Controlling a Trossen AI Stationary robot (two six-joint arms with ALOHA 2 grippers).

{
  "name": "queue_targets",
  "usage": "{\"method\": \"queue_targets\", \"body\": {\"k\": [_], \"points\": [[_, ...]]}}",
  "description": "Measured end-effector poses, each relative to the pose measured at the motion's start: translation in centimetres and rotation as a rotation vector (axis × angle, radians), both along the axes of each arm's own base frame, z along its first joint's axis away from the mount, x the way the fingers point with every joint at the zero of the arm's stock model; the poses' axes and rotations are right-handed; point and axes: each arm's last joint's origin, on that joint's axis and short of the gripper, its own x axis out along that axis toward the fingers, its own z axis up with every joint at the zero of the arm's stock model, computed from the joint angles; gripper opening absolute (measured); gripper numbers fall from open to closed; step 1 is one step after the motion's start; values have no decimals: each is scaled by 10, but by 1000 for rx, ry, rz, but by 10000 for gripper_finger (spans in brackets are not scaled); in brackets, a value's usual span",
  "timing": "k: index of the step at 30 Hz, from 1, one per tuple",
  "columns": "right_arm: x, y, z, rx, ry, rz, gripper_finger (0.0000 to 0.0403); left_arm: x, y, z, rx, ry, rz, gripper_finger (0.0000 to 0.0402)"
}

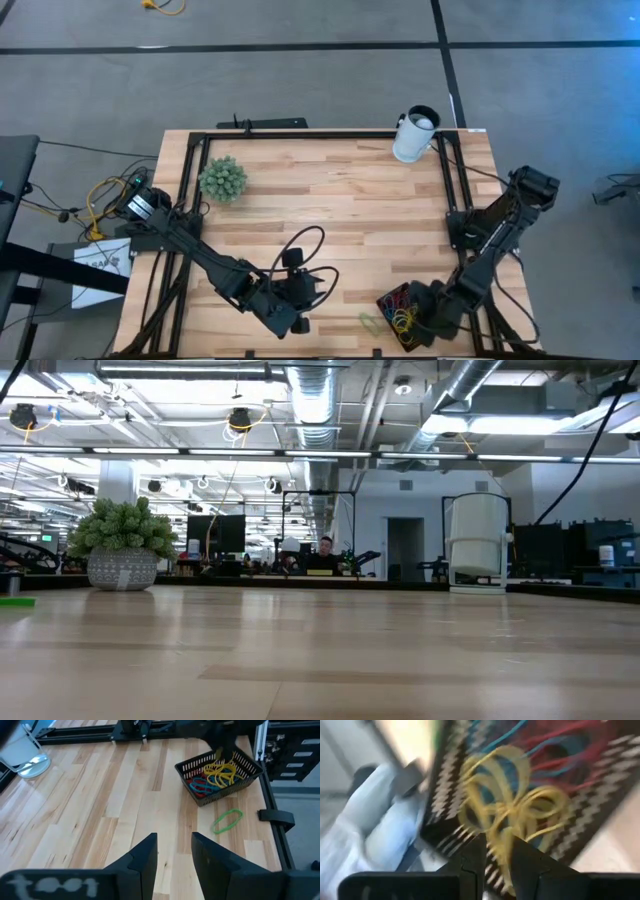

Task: Pick and place rubber bands into bin
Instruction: Put the yellow rubber band into the black basket, then put the green rubber band into the black basket

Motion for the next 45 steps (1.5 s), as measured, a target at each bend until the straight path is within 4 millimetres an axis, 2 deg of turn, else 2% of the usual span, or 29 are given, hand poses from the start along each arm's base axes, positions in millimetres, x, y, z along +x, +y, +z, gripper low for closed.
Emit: {"method": "queue_targets", "body": {"k": [6, 10, 18, 22, 26, 33, 38, 45], "points": [[10, -7, 2, -1, 24, -19, 68, -1, 1, -1, 2, 19, -2, 111], [17, -6, 13, 8, 37, -27, 68, -2, 1, -2, 7, 27, -3, 111], [18, -4, 43, -50, 104, -62, 68, -2, 1, -2, 7, 28, -4, 111], [20, -3, 48, -89, 148, -81, 68, -2, 1, -3, 14, 37, -3, 111], [31, 8, 41, -75, 111, -45, 68, -4, 2, -4, 11, 55, 6, 111], [74, 29, 24, -88, -26, 146, 68, -5, 3, -6, 4, 67, 18, 111], [105, 34, 26, -132, -93, 260, 68, -7, -2, -6, -19, 64, 14, 111], [133, 33, -5, -180, -36, 289, 68, -17, -16, -6, -54, 75, -28, 111]]}}
